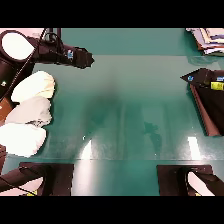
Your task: Fold the shirts.
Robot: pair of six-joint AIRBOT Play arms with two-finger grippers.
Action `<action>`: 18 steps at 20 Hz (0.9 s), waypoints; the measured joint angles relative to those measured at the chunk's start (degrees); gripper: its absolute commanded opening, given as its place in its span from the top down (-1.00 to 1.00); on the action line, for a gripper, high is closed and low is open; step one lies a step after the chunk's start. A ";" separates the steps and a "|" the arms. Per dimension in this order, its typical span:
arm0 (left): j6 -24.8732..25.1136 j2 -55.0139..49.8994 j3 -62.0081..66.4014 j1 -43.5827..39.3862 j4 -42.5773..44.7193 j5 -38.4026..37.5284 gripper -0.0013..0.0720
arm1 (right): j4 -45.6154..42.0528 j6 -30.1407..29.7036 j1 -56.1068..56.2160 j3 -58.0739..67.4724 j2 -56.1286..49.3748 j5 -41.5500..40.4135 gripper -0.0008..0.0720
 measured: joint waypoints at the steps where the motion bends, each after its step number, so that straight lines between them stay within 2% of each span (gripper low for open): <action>1: 0.00 0.00 0.00 0.00 0.00 0.00 0.89 | 0.02 0.00 0.04 0.00 0.00 0.00 0.93; 14: -0.02 0.00 0.00 0.00 0.00 0.02 0.88 | 0.07 0.00 0.15 0.00 0.00 -0.04 0.93; 15: 0.00 0.00 0.00 0.00 0.07 0.07 0.29 | 0.07 0.00 0.15 0.00 0.00 -0.04 0.93; 16: 0.11 0.00 0.00 0.02 0.63 0.35 -0.80 | 0.07 0.00 0.15 0.00 0.00 -0.07 0.93; 17: 0.52 0.00 0.00 0.04 2.19 0.74 -0.96 | 0.07 0.00 0.15 0.00 0.00 -0.11 0.93; 18: 0.61 0.00 0.00 0.09 5.09 1.03 -0.85 | 0.07 0.00 0.15 0.00 0.00 -0.22 0.93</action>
